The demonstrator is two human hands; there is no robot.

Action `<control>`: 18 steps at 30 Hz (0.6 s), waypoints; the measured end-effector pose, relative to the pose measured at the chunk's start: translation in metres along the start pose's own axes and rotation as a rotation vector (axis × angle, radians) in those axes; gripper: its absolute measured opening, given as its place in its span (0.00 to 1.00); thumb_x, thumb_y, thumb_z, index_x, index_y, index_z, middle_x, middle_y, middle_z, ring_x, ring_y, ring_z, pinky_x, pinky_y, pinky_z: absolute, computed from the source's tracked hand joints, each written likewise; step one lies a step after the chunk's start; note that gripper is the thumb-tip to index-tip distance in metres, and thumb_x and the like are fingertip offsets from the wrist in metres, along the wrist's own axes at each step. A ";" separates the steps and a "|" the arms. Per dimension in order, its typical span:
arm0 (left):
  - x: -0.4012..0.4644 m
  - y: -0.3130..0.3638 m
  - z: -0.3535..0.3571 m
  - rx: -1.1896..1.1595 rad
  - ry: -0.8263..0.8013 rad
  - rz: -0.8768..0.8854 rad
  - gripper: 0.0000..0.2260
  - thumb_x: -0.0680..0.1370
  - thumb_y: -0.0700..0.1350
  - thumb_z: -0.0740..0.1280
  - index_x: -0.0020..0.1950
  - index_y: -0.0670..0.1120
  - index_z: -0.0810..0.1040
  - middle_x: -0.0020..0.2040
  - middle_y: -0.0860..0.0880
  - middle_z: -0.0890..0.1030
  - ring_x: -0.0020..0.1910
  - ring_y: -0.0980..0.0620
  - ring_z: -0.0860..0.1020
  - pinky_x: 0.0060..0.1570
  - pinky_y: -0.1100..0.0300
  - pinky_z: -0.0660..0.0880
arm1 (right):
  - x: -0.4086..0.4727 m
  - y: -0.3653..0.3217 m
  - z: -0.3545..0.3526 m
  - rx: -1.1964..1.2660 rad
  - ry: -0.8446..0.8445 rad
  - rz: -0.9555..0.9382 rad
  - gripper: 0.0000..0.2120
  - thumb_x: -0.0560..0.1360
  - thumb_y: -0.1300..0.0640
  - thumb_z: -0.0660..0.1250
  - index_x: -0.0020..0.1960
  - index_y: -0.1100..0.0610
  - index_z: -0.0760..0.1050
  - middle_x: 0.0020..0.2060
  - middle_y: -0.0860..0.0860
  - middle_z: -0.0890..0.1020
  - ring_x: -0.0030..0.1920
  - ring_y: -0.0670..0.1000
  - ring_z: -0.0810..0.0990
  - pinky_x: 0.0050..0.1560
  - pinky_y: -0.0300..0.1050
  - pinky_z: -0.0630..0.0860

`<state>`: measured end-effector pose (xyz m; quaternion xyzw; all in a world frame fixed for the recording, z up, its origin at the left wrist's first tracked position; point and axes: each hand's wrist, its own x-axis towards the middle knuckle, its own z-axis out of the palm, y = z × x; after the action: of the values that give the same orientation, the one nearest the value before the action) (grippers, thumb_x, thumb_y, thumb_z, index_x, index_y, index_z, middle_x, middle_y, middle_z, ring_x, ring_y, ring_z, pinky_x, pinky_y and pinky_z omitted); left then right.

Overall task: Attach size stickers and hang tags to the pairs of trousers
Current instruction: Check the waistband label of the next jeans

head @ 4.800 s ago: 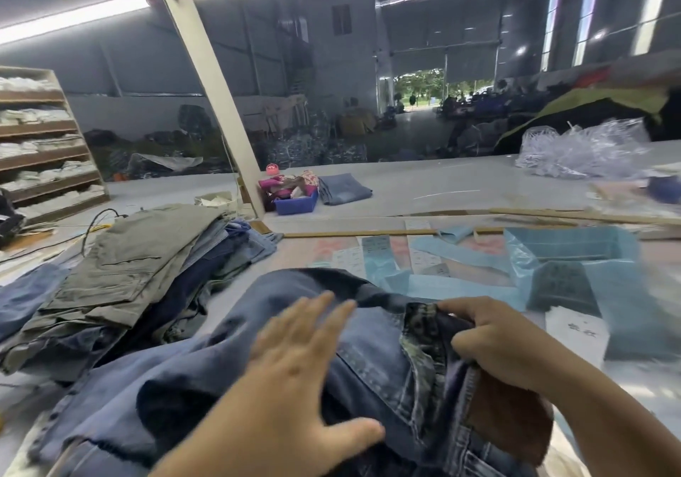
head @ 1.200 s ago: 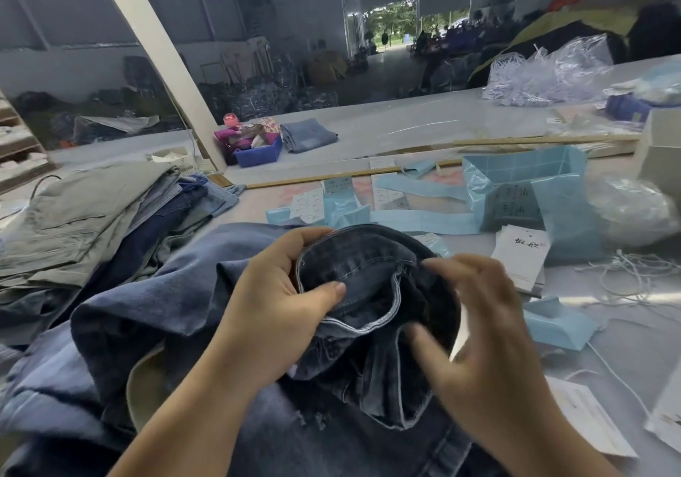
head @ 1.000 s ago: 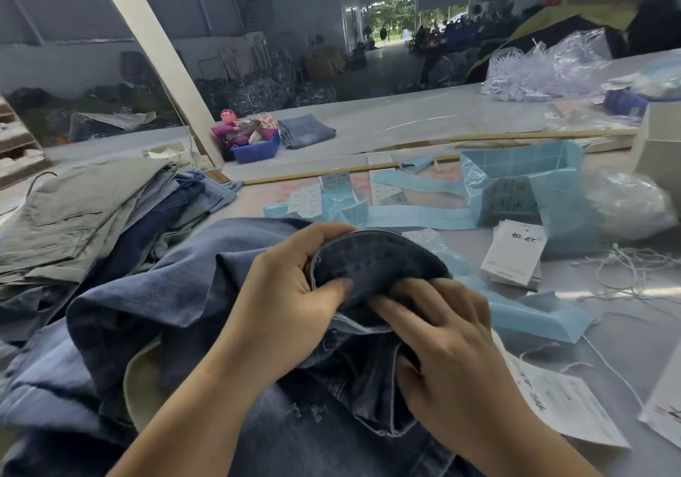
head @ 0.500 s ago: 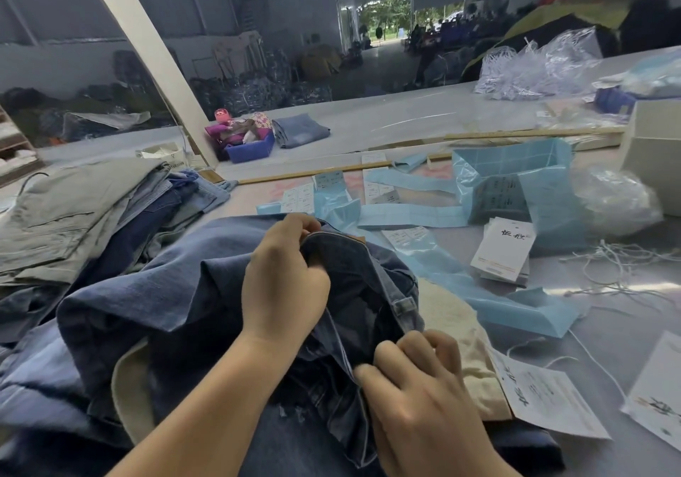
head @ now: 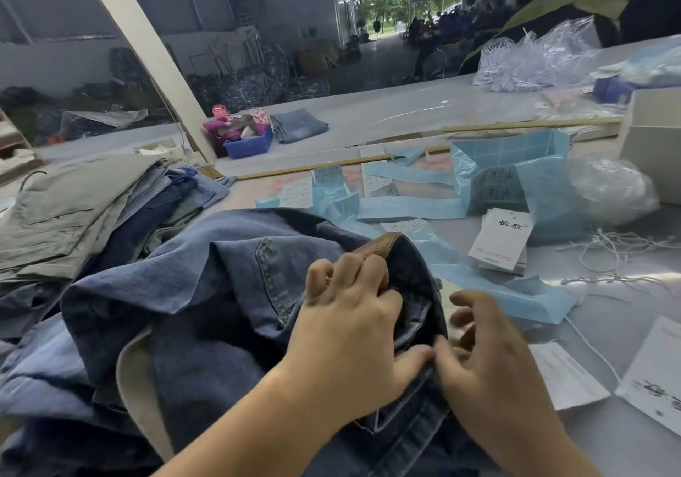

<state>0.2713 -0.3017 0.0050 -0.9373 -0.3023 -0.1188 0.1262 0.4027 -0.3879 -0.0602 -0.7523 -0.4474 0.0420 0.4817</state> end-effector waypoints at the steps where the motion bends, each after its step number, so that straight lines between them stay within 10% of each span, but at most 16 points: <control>1: -0.001 0.000 -0.001 0.009 -0.078 -0.033 0.25 0.68 0.70 0.59 0.46 0.51 0.79 0.53 0.53 0.70 0.58 0.48 0.67 0.62 0.50 0.57 | 0.002 0.000 -0.003 0.025 -0.082 0.042 0.15 0.71 0.58 0.68 0.55 0.47 0.72 0.42 0.43 0.79 0.40 0.43 0.77 0.39 0.39 0.72; 6: -0.002 -0.009 -0.005 -0.057 -0.064 -0.112 0.11 0.70 0.58 0.58 0.42 0.54 0.74 0.48 0.58 0.72 0.56 0.52 0.69 0.58 0.53 0.58 | 0.011 -0.006 -0.015 0.244 -0.152 0.043 0.16 0.73 0.67 0.66 0.48 0.45 0.75 0.34 0.42 0.83 0.28 0.42 0.76 0.29 0.30 0.68; 11: -0.014 -0.047 -0.011 -0.701 0.073 -0.394 0.16 0.72 0.57 0.62 0.36 0.45 0.76 0.28 0.53 0.77 0.31 0.57 0.75 0.38 0.51 0.74 | 0.015 -0.016 -0.017 0.429 -0.041 0.030 0.16 0.75 0.66 0.68 0.46 0.44 0.73 0.36 0.42 0.81 0.27 0.42 0.72 0.27 0.30 0.67; 18: -0.026 -0.075 -0.008 -1.473 -0.077 -0.492 0.12 0.74 0.47 0.67 0.49 0.41 0.85 0.46 0.37 0.85 0.44 0.43 0.84 0.42 0.56 0.81 | 0.024 -0.042 -0.005 0.297 -0.180 -0.047 0.12 0.76 0.60 0.61 0.48 0.42 0.69 0.41 0.36 0.78 0.34 0.43 0.75 0.36 0.46 0.73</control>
<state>0.2046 -0.2594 0.0168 -0.6887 -0.3490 -0.2811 -0.5699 0.3928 -0.3678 -0.0165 -0.6554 -0.4953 0.1634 0.5463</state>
